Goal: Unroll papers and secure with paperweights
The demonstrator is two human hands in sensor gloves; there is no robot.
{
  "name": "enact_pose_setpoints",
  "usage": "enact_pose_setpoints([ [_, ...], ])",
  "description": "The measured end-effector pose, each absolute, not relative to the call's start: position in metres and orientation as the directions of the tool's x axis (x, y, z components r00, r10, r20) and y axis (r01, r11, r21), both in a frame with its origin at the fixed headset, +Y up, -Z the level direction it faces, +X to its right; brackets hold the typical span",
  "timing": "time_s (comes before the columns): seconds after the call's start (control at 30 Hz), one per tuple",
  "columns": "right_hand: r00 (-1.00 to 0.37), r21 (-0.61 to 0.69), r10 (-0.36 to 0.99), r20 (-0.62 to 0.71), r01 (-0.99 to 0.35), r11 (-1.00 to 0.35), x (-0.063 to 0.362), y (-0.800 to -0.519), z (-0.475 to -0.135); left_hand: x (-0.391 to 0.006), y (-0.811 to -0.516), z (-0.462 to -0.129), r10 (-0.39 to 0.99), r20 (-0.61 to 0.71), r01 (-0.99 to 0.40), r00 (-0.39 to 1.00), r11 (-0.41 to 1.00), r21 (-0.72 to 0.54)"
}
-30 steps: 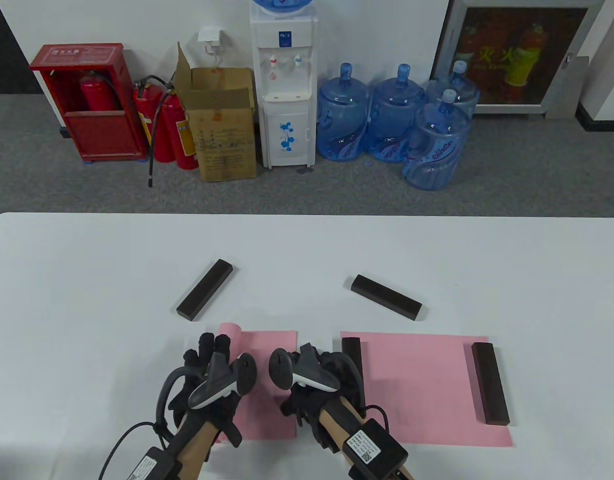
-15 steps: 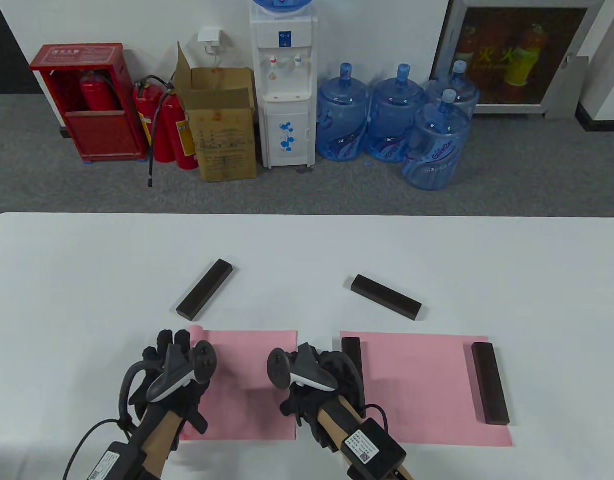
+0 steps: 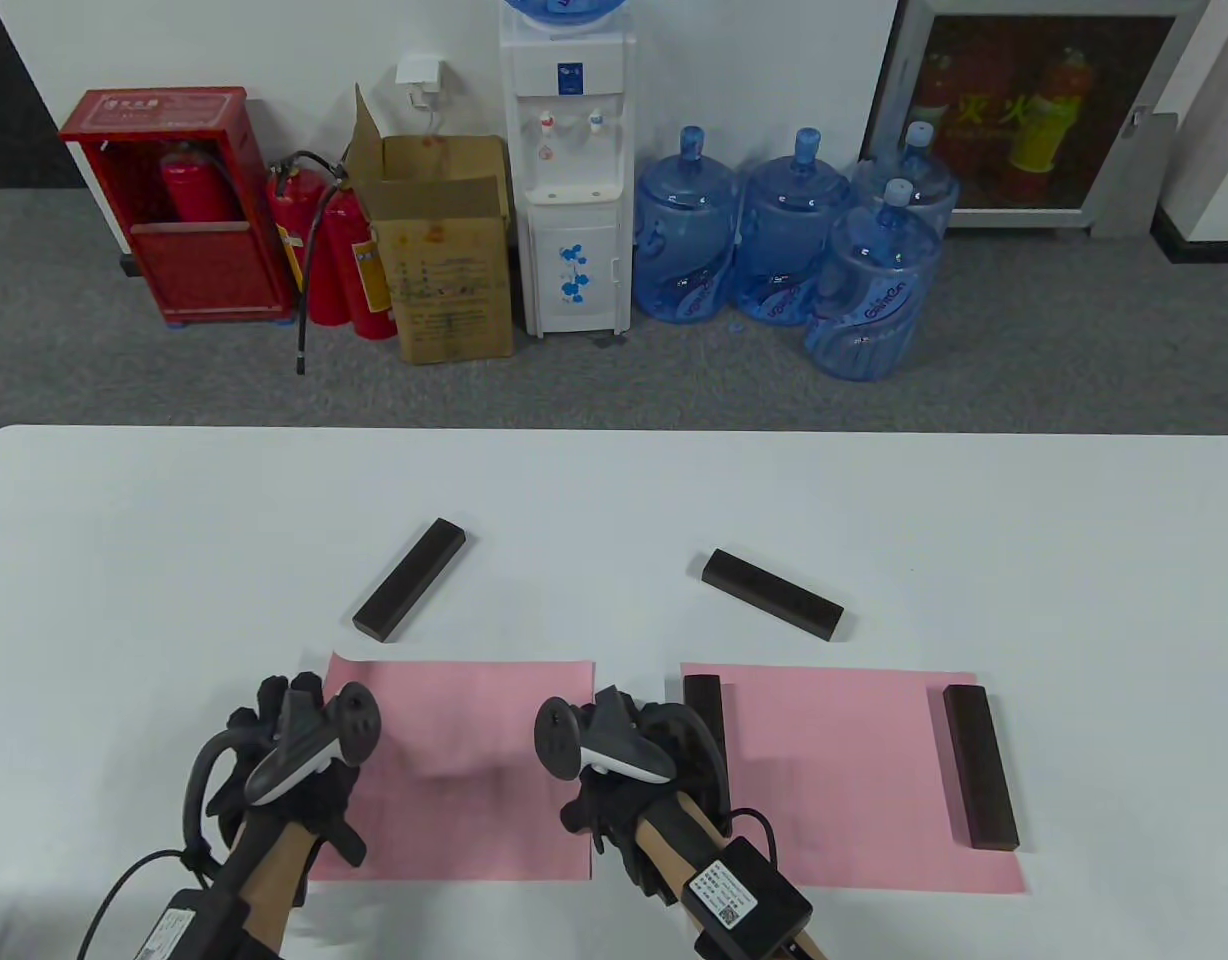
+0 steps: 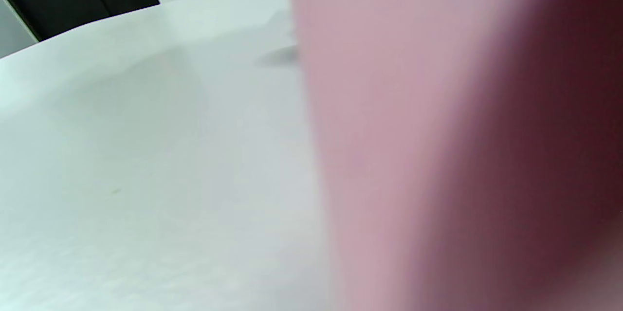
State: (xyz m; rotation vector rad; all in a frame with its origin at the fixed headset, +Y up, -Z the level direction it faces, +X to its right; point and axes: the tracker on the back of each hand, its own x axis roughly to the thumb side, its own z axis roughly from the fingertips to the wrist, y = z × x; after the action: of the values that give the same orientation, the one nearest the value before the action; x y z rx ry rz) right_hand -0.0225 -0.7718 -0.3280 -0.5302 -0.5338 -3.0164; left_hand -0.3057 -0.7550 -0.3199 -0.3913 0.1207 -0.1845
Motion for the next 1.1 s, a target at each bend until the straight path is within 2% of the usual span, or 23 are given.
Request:
enact_pose_setpoints([
  [0.3,-0.941,0.328,0.017,0.338,0.101,-0.939,-0.023,-0.771,-0.328,-0.367,-0.764,-0.32,-0.063,-0.161,-0.013,0.985,0.901,-0.433],
  [0.4,-0.941,0.328,0.009,0.338,0.109,-0.938,-0.023,-0.771,-0.327,-0.373,-0.768,-0.319,0.012,-0.174,-0.088,0.985,0.896,-0.435],
  [0.7,-0.938,0.386,-0.041,0.344,0.181,-0.905,-0.03,-0.763,-0.33,-0.375,-0.77,-0.319,0.014,-0.171,-0.091,0.985,0.888,-0.451],
  [0.8,-0.945,0.372,0.059,0.32,0.069,-0.926,-0.019,-0.745,-0.344,-0.376,-0.769,-0.319,0.022,-0.176,-0.102,0.984,0.883,-0.458],
  [0.87,-0.957,0.356,0.167,0.235,-0.075,-0.931,0.0,-0.726,-0.362,-0.377,-0.769,-0.318,0.031,-0.178,-0.111,0.983,0.882,-0.457],
  [0.93,-0.956,0.299,0.25,0.155,-0.196,-0.934,0.02,-0.712,-0.38,-0.376,-0.769,-0.318,0.032,-0.18,-0.112,0.983,0.881,-0.459],
  [1.0,-0.943,0.187,0.331,0.044,-0.318,-0.93,0.051,-0.698,-0.407,-0.376,-0.769,-0.318,0.032,-0.18,-0.113,0.983,0.881,-0.46],
  [1.1,-0.937,0.116,0.338,-0.087,-0.346,-0.931,0.092,-0.694,-0.442,-0.377,-0.77,-0.318,0.043,-0.183,-0.124,0.982,0.879,-0.46],
])
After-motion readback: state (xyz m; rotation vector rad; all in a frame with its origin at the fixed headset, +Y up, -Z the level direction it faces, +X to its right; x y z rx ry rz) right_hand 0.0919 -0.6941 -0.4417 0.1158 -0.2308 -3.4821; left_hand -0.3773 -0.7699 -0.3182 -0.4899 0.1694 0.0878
